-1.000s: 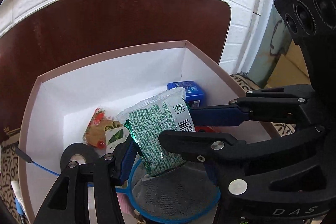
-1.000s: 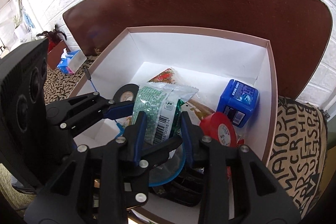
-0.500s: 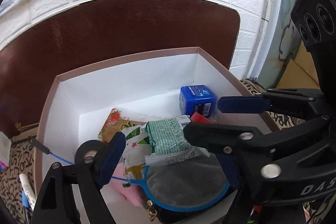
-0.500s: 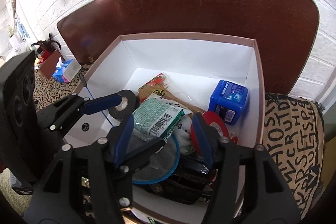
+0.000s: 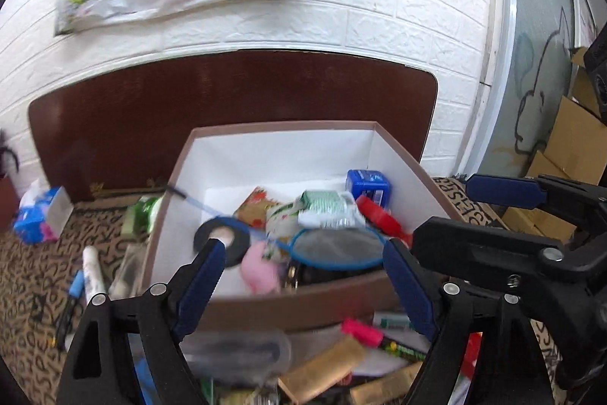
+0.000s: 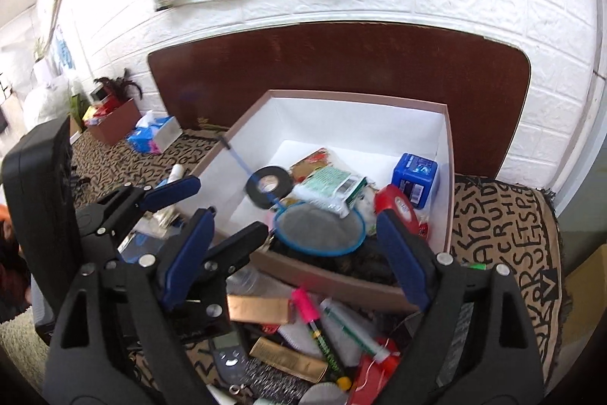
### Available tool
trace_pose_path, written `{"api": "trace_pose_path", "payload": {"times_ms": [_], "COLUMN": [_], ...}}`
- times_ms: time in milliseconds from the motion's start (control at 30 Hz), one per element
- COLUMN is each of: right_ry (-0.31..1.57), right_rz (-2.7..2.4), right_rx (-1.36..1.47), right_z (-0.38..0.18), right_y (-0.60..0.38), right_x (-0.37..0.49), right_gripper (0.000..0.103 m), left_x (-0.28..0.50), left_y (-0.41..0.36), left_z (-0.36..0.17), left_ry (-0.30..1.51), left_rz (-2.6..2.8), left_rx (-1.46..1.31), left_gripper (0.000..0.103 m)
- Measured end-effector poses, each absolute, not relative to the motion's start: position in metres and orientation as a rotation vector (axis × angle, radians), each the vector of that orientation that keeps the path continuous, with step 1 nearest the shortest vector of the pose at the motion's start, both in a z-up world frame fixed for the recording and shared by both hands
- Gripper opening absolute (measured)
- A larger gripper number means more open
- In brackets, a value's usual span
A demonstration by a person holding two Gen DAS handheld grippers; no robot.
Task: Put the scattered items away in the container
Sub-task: 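Withdraw the right tool from the box back over the scattered items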
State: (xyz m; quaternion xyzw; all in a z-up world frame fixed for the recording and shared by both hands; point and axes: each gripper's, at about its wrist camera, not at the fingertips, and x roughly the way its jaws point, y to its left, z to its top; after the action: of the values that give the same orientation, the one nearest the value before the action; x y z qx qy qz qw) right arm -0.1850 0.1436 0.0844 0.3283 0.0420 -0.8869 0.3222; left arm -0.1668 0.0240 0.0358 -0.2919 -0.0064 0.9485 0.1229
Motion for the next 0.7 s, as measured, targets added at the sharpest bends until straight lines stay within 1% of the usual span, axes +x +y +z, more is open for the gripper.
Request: {"api": "trace_pose_path", "payload": {"times_ms": [100, 233, 500, 600, 700], "right_ry": [0.155, 0.223, 0.337, 0.363, 0.436], "right_rz": [-2.303, -2.269, -2.192, -2.158, -2.126], "right_rx": [0.850, 0.851, 0.888, 0.889, 0.891], "right_z": [0.081, 0.070, 0.035, 0.020, 0.005], "right_y": [0.137, 0.122, 0.100, 0.102, 0.103], "right_x": [-0.157, -0.126, -0.078, -0.067, -0.057], "right_gripper": [0.089, 0.089, 0.089, 0.089, 0.089], "left_x": [-0.139, -0.104, -0.052, -0.039, -0.034], "left_y": [0.010, -0.011, -0.055, -0.059, -0.053], "left_z": [0.025, 0.006, -0.025, -0.037, -0.050], "left_ry": [-0.043, -0.026, -0.052, -0.078, -0.096], "left_rz": [2.780, 2.805, 2.825, 2.797, 2.740], "left_rx": [-0.881, -0.945, -1.030, -1.052, -1.078], "left_gripper": [0.087, 0.087, 0.087, 0.087, 0.087]}}
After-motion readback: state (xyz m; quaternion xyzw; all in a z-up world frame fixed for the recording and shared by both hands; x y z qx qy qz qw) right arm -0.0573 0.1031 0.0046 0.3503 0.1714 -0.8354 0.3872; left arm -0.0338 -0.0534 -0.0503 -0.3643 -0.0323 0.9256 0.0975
